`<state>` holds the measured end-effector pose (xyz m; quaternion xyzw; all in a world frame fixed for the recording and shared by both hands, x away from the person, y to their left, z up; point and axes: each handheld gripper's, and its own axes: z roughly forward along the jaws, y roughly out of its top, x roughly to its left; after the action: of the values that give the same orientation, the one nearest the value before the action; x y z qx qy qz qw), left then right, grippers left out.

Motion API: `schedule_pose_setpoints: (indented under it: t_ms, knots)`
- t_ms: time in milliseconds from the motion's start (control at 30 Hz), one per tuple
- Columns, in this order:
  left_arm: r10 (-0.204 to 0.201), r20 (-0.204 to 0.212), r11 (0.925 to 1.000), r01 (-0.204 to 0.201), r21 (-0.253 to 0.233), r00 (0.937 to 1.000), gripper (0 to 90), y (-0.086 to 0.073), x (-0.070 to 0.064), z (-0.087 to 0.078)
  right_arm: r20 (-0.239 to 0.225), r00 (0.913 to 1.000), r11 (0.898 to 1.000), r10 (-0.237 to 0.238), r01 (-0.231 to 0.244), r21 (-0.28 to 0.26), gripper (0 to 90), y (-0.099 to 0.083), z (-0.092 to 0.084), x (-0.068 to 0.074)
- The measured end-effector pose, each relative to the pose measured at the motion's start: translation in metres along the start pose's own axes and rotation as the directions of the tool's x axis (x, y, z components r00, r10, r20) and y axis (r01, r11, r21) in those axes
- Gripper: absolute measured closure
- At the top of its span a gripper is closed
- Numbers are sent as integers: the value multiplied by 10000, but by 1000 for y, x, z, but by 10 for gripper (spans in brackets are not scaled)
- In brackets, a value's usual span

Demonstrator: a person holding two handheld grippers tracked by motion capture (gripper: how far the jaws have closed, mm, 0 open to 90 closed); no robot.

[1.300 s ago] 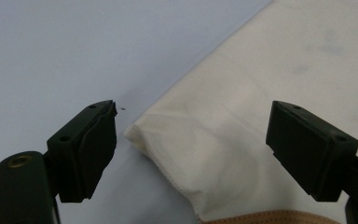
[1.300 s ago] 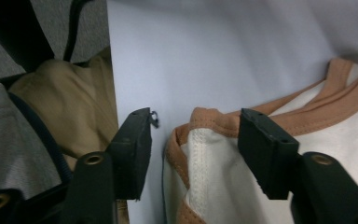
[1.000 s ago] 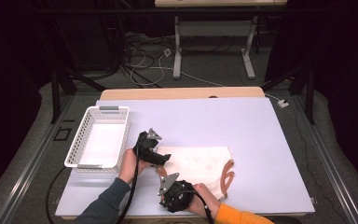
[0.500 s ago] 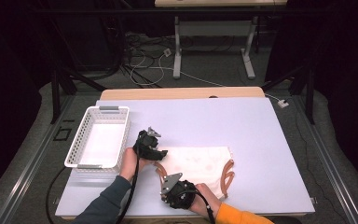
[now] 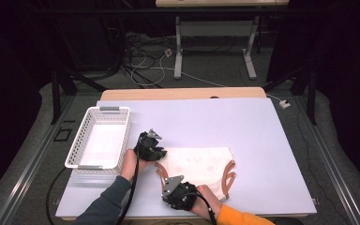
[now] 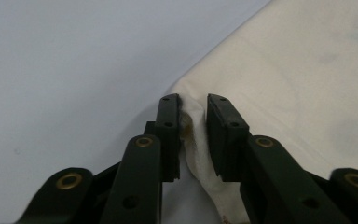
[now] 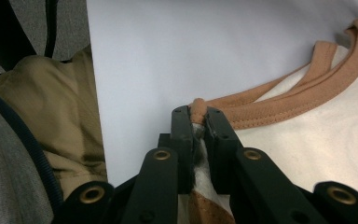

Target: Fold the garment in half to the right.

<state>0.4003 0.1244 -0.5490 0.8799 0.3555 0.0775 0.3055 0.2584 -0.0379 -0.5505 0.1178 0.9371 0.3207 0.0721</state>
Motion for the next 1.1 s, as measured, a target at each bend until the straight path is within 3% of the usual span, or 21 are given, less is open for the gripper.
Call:
schedule_pose_setpoints:
  t_ms: [133,467,700,1100]
  knots:
    - [182,10,9998,-182,-29,9998,825,0,-2,0,96,9999,10000,-33,34,-71,843,-1,-1,2]
    - [279,-97,9993,-281,-265,9996,831,1,-4,-6,259,9997,9995,20,-11,-322,845,-2,-10,4]
    - [476,-319,9987,-481,-167,9984,829,2,-5,-7,348,9994,9978,-60,82,-660,845,-1,-17,4]
    - [410,-343,9976,-429,-548,9986,831,3,-4,-13,497,9987,9942,117,-63,-1077,846,-1,-29,2]
